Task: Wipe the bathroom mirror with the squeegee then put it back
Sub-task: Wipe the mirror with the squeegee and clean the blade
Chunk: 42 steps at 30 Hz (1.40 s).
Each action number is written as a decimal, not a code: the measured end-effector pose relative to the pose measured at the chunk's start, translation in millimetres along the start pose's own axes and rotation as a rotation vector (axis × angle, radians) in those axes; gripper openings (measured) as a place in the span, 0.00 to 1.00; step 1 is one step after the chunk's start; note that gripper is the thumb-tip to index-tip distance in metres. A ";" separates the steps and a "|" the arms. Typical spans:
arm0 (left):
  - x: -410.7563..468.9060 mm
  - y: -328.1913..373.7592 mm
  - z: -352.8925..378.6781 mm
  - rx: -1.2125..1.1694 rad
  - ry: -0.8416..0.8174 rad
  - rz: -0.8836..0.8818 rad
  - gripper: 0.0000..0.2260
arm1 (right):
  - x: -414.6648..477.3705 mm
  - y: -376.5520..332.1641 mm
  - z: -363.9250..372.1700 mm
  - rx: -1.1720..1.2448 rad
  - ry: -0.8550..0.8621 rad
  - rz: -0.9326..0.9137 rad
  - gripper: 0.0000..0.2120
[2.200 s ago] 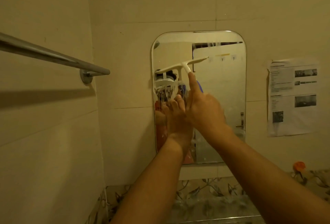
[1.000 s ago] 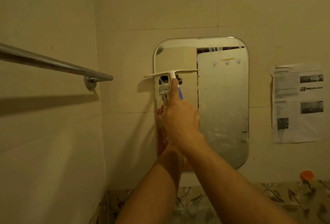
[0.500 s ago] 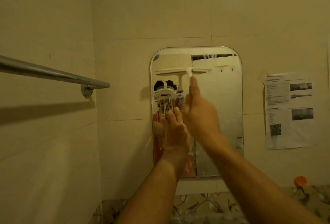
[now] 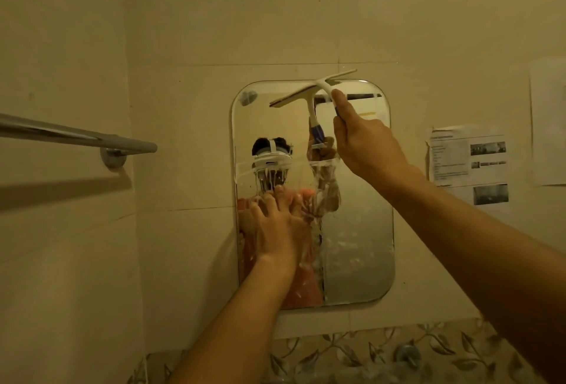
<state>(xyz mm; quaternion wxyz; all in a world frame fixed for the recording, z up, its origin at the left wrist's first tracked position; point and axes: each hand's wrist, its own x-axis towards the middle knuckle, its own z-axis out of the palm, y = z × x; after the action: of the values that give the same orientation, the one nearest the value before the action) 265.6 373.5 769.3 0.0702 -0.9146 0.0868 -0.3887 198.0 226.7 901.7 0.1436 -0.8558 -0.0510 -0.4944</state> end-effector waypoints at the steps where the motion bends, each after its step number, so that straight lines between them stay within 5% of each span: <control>1: 0.0 0.1 -1.6 0.012 -0.011 0.000 0.41 | -1.3 2.4 1.2 -0.001 0.005 0.006 0.26; 6: 0.9 0.4 -0.1 0.037 -0.026 -0.010 0.44 | -19.5 11.5 5.4 -0.012 0.012 0.070 0.29; 10: 4.3 0.6 7.4 0.039 -0.014 -0.001 0.36 | -36.0 12.7 10.0 0.049 -0.009 0.141 0.30; 15: 2.4 -0.1 6.8 0.075 -0.012 -0.013 0.46 | -62.7 9.1 21.1 0.122 -0.013 0.209 0.30; 24: -0.8 1.0 4.5 0.103 0.035 -0.013 0.42 | -102.8 23.6 27.3 0.121 -0.081 0.234 0.30; 30: -0.1 0.5 4.6 0.125 0.022 -0.005 0.43 | -87.0 29.5 0.4 0.191 -0.055 0.165 0.27; 36: 2.4 1.8 4.2 0.128 0.007 -0.028 0.41 | -25.2 32.5 -26.0 -0.028 -0.005 -0.048 0.26; 42: 1.6 3.4 2.0 0.137 -0.003 -0.023 0.36 | -8.9 38.9 -17.8 -0.071 -0.009 -0.012 0.25</control>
<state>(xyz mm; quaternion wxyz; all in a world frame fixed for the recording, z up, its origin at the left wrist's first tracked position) 267.7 369.9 768.3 0.1285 -0.9091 0.0494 -0.3931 187.6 184.8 894.8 0.1099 -0.8622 -0.0390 -0.4929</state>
